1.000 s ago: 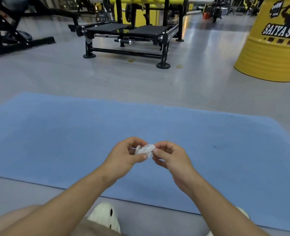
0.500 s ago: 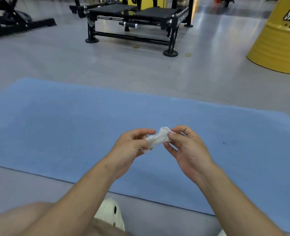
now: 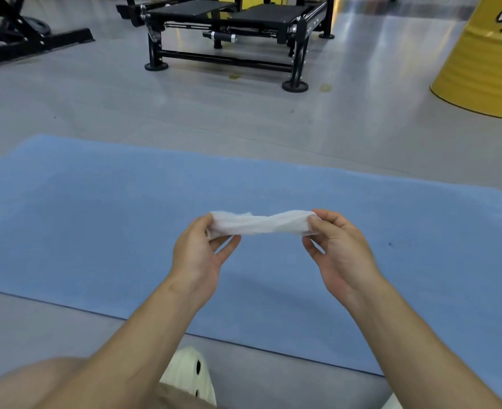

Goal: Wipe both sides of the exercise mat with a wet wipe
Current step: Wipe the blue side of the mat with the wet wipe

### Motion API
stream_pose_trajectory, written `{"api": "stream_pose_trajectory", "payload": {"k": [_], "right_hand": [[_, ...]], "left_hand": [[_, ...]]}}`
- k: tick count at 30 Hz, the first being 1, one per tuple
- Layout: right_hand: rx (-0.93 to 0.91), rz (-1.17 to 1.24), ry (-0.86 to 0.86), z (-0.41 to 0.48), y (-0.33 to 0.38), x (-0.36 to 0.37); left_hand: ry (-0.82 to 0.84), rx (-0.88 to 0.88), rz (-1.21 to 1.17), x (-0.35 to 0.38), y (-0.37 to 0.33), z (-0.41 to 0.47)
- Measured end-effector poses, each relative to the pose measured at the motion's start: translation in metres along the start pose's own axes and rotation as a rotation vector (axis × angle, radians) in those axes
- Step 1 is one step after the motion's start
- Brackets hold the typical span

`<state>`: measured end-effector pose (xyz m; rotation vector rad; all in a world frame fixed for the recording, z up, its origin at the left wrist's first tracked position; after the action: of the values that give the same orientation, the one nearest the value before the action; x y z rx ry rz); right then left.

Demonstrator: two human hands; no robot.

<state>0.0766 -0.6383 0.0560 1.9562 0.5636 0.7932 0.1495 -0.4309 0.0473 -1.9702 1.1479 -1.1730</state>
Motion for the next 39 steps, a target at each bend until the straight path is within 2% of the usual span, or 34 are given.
{"api": "stream_pose_trajectory", "payload": {"k": [3, 10, 12, 14, 17, 20, 23, 26, 30, 32, 35, 37, 39], "right_hand": [[0.032, 0.004, -0.039, 0.000, -0.005, -0.004], [0.060, -0.077, -0.091, 0.003, -0.015, -0.009], [0.080, -0.085, -0.104, 0.004, -0.018, -0.009], [0.126, -0.102, -0.090, 0.003, -0.026, -0.006], [0.261, -0.151, 0.041, -0.005, -0.048, 0.004], [0.389, -0.153, 0.283, -0.021, -0.068, 0.022], [0.471, -0.097, 0.487, -0.039, -0.076, 0.036], [0.478, 0.021, 0.504, -0.044, -0.072, 0.040], [0.399, 0.209, 0.328, -0.024, -0.061, 0.032], [0.363, 0.231, 0.220, -0.014, -0.058, 0.025], [0.337, 0.206, 0.132, -0.010, -0.061, 0.019], [0.331, 0.176, 0.143, -0.013, -0.064, 0.022], [0.400, 0.207, 0.205, -0.022, -0.068, 0.031]], "left_hand": [[-0.086, -0.003, -0.046, -0.006, -0.004, 0.003], [-0.097, 0.061, 0.020, -0.007, -0.006, 0.001], [-0.054, 0.075, 0.004, -0.005, -0.009, 0.001], [0.073, 0.080, -0.002, 0.004, -0.009, -0.003], [0.288, -0.014, 0.055, 0.021, -0.001, -0.014], [0.399, -0.131, 0.091, 0.026, 0.008, -0.025], [0.501, -0.148, 0.104, 0.028, 0.003, -0.035], [0.464, -0.094, 0.019, 0.028, -0.008, -0.032], [0.336, 0.010, -0.097, 0.018, -0.015, -0.012], [0.271, 0.106, -0.008, 0.013, -0.014, -0.005], [0.207, 0.343, 0.355, 0.011, -0.007, -0.004], [0.288, 0.553, 0.654, 0.019, -0.001, -0.016], [0.486, 0.720, 0.997, 0.031, 0.015, -0.033]]}}
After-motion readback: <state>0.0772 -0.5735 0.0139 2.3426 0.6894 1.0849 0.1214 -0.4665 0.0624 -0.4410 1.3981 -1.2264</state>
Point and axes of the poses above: each hand's wrist, its own z-axis towards the middle knuckle, its own x-axis out of the palm, y = z × x, the point moved 6 cm from there along z, towards the middle knuckle, and after that the axes turned 9 degrees about -y, right-handed, at the moved point
